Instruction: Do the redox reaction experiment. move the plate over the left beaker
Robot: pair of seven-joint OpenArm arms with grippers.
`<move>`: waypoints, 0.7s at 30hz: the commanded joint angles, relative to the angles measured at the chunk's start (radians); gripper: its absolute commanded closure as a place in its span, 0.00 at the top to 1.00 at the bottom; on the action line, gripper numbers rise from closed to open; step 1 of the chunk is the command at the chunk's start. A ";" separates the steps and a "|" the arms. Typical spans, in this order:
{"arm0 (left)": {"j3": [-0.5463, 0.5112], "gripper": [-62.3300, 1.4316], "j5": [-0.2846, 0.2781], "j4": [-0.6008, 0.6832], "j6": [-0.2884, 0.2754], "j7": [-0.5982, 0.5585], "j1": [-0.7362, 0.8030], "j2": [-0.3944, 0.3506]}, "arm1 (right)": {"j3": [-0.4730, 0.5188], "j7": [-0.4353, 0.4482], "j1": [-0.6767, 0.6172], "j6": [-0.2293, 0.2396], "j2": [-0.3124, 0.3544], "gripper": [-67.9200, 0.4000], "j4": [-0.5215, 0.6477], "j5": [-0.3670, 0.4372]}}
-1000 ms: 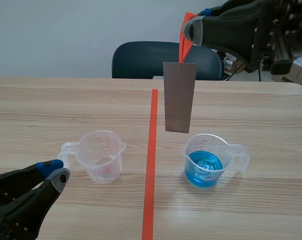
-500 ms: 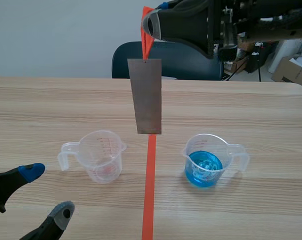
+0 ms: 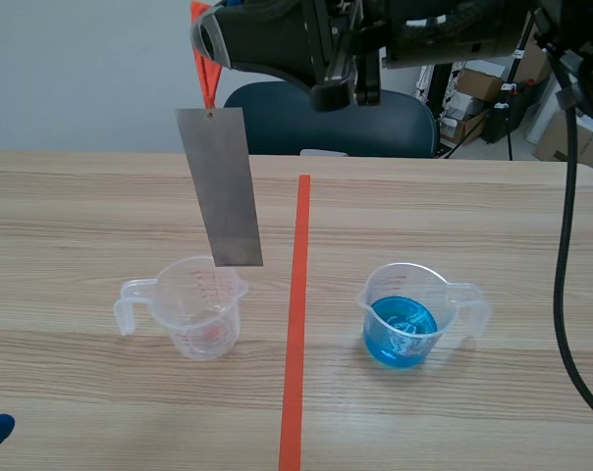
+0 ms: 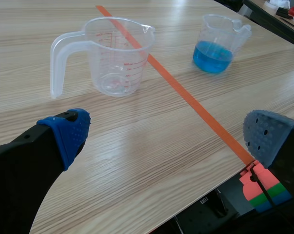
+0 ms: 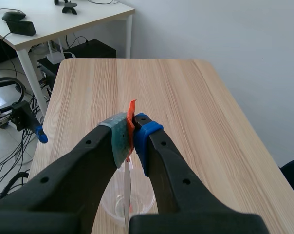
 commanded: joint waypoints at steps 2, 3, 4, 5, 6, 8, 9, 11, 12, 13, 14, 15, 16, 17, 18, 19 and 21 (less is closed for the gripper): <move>-0.014 1.00 -0.006 0.013 -0.006 -0.018 0.017 0.000 | 0.010 -0.004 0.028 0.011 -0.043 0.01 0.008 -0.008; -0.021 1.00 -0.006 0.013 -0.006 -0.021 0.023 0.003 | 0.010 -0.013 0.028 0.011 -0.060 0.01 0.008 -0.015; -0.028 1.00 -0.006 0.013 -0.006 -0.021 0.030 0.006 | 0.010 -0.026 0.028 0.008 -0.078 0.01 0.007 -0.019; -0.038 1.00 -0.007 0.013 -0.006 -0.021 0.037 0.012 | 0.010 -0.036 0.028 0.007 -0.095 0.01 0.007 -0.023; -0.050 1.00 -0.009 0.013 -0.003 -0.021 0.043 0.021 | 0.010 -0.043 0.028 0.007 -0.111 0.01 0.007 -0.032; -0.076 1.00 -0.009 0.013 0.031 -0.024 0.056 0.043 | 0.010 -0.055 0.028 0.006 -0.146 0.01 0.006 -0.057; -0.090 1.00 -0.008 0.013 0.050 -0.021 0.062 0.056 | 0.010 -0.060 0.028 0.006 -0.161 0.01 0.006 -0.066; -0.116 1.00 -0.004 0.013 0.071 -0.022 0.067 0.084 | 0.010 -0.076 0.028 0.006 -0.190 0.01 0.006 -0.072; -0.128 1.00 0.003 0.013 0.074 -0.021 0.067 0.096 | 0.010 -0.082 0.028 0.006 -0.204 0.01 0.006 -0.076; -0.138 1.00 0.018 0.013 0.078 -0.021 0.067 0.106 | 0.010 -0.087 0.028 0.006 -0.216 0.01 0.006 -0.083; -0.146 1.00 0.029 0.013 0.085 -0.021 0.067 0.116 | 0.010 -0.093 0.028 -0.003 -0.228 0.01 0.006 -0.089; -0.151 1.00 0.036 0.013 0.098 -0.023 0.067 0.124 | 0.010 -0.099 0.028 -0.013 -0.240 0.01 0.006 -0.091; -0.157 1.00 0.047 0.013 0.109 -0.026 0.067 0.133 | 0.010 -0.100 0.028 -0.016 -0.251 0.01 0.003 -0.101; -0.162 1.00 0.052 0.013 0.121 -0.027 0.067 0.141 | 0.010 -0.100 0.028 -0.016 -0.262 0.01 -0.002 -0.109; -0.169 1.00 0.056 0.013 0.129 -0.031 0.067 0.150 | 0.010 -0.100 0.028 -0.016 -0.274 0.01 -0.010 -0.113; -0.175 1.00 0.063 0.013 0.134 -0.038 0.067 0.159 | 0.010 -0.103 0.028 -0.016 -0.285 0.01 -0.020 -0.112; -0.187 1.00 0.081 0.013 0.143 -0.050 0.066 0.176 | 0.010 -0.108 0.028 -0.016 -0.307 0.01 -0.045 -0.113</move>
